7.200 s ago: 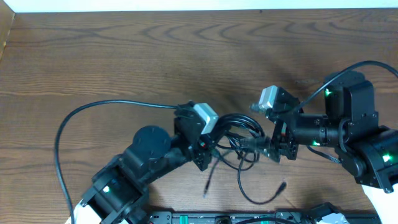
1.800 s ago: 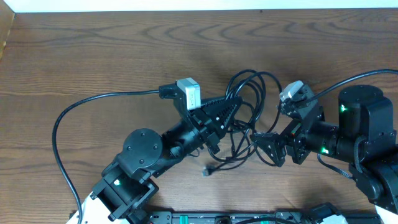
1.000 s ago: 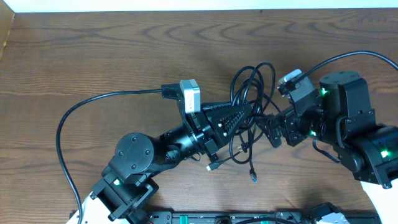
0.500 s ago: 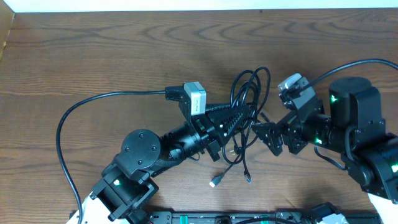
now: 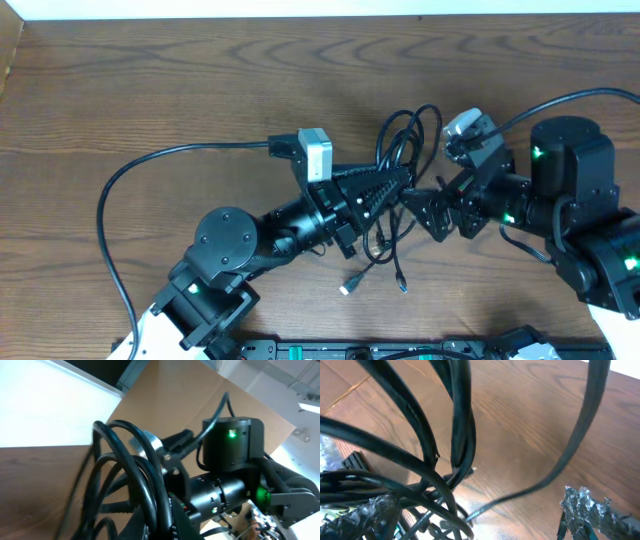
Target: Untangle cables
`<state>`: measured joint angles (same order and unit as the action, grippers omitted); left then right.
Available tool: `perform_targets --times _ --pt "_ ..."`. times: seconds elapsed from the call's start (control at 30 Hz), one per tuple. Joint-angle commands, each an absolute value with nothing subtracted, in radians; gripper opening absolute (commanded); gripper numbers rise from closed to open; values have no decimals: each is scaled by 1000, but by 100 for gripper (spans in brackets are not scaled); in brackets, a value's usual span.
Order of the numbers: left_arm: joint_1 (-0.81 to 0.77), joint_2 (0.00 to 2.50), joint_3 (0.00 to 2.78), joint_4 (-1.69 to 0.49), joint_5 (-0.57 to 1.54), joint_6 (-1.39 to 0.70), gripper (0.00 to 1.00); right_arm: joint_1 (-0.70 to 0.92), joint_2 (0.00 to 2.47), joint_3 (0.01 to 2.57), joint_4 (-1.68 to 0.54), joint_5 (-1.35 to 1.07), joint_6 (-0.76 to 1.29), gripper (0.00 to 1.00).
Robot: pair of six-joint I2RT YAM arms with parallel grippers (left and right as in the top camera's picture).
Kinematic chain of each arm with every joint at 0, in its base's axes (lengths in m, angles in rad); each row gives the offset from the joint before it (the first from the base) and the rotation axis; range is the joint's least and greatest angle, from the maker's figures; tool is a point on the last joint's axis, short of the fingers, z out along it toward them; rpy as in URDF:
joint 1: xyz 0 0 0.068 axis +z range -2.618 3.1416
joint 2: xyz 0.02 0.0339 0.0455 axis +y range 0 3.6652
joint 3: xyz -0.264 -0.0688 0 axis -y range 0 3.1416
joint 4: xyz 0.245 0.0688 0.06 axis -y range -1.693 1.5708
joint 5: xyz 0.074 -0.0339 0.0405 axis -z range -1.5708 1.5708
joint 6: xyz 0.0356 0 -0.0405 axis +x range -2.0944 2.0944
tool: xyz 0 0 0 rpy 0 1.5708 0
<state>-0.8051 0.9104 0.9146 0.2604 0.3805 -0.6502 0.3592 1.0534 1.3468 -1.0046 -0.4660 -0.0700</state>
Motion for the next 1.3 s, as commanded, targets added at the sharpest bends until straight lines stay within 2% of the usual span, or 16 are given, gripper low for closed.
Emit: perform_targets --times 0.0,0.3,0.53,0.77,0.9,1.27 --pt "-802 918 927 307 428 -680 8 361 1085 1346 -1005 -478 -83 99" --pt "-804 933 927 366 529 -739 8 361 1141 1346 -964 -478 -83 99" --pt "-799 933 927 365 531 -732 8 361 1143 1346 -964 -517 -83 99" --pt "-719 933 927 321 532 -717 8 361 1126 1346 -1011 -515 -90 99" --pt "-678 934 927 251 548 -772 7 361 1097 1346 -1007 -516 -112 99" --pt "-678 935 927 305 612 -811 7 361 1081 1346 -1005 -562 -253 99"
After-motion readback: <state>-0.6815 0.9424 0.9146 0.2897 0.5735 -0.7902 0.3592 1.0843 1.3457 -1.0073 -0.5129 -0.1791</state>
